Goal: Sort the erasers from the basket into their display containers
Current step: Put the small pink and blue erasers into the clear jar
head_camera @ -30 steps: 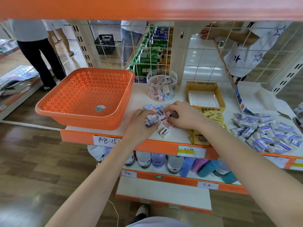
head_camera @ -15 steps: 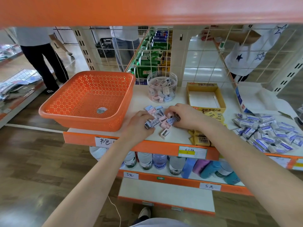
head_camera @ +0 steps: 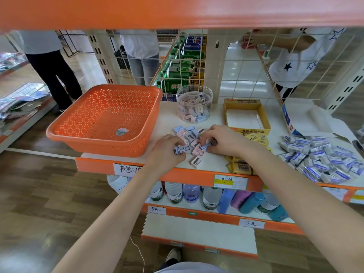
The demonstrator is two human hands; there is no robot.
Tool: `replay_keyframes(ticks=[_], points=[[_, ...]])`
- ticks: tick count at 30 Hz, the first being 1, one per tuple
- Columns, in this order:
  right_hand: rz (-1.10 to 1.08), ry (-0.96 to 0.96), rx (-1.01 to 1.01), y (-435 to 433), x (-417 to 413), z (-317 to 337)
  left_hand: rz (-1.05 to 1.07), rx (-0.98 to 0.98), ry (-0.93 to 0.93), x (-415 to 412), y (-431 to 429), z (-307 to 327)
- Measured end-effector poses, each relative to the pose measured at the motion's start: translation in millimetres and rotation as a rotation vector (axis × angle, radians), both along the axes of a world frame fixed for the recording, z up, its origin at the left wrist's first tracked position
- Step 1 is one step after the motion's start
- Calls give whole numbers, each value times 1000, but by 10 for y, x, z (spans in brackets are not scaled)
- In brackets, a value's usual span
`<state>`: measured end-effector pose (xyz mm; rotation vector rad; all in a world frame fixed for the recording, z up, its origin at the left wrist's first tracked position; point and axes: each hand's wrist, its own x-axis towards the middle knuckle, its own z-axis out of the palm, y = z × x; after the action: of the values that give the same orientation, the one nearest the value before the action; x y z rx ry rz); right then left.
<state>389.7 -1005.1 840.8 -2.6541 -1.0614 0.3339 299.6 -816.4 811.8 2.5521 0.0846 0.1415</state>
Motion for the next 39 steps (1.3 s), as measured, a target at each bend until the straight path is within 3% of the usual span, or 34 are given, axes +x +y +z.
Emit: replay_keyframes(ticks=[10,21,27,39], points=[[27,-38,5,25,-42,-25,9,34,15,-37,-16,-15],[20,-27,93,-23,-59,-26,-1,-71,-66,-125,74,-19],[54,-46,95,11,-43,-67,-2,0,45,-200,143,0],[60,-60,70,50,-51,-48,-20,64,88,-192,133,76]])
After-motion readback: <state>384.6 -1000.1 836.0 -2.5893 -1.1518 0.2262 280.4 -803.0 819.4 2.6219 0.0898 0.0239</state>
